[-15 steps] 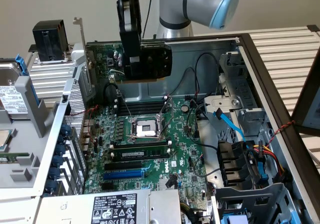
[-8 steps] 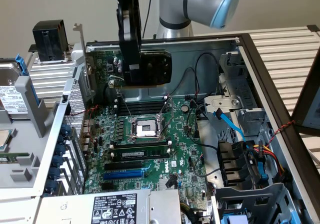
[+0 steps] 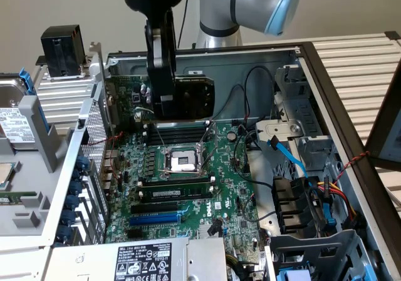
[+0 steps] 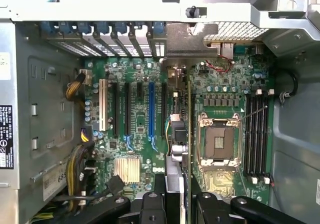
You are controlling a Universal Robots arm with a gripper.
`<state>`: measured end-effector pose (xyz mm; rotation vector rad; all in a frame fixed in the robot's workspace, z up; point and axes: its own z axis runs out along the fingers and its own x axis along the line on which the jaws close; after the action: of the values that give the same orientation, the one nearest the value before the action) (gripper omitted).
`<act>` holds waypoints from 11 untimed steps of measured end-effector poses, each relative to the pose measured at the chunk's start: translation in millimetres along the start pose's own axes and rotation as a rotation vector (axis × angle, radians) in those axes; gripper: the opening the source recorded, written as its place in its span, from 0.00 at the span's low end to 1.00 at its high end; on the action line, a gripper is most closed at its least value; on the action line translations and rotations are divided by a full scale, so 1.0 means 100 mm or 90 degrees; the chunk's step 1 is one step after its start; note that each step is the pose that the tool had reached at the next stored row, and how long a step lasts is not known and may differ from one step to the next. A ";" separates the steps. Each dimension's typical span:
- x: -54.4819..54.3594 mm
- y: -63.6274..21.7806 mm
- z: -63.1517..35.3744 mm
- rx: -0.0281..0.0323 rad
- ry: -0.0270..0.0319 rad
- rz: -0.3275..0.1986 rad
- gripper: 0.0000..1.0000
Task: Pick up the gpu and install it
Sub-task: 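Insert the gpu into the slot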
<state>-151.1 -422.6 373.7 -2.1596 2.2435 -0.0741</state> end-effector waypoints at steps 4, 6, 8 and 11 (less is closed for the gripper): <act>0.00 0.029 0.057 0.0052 0.0002 0.007 0.28; 0.00 0.032 0.070 0.0101 0.0013 0.012 0.28; 0.00 0.042 0.082 0.0154 0.0041 0.016 0.28; 0.00 0.094 0.130 0.0181 0.0045 0.017 0.28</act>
<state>-159.8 -422.7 360.3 -2.1180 2.2604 -0.1125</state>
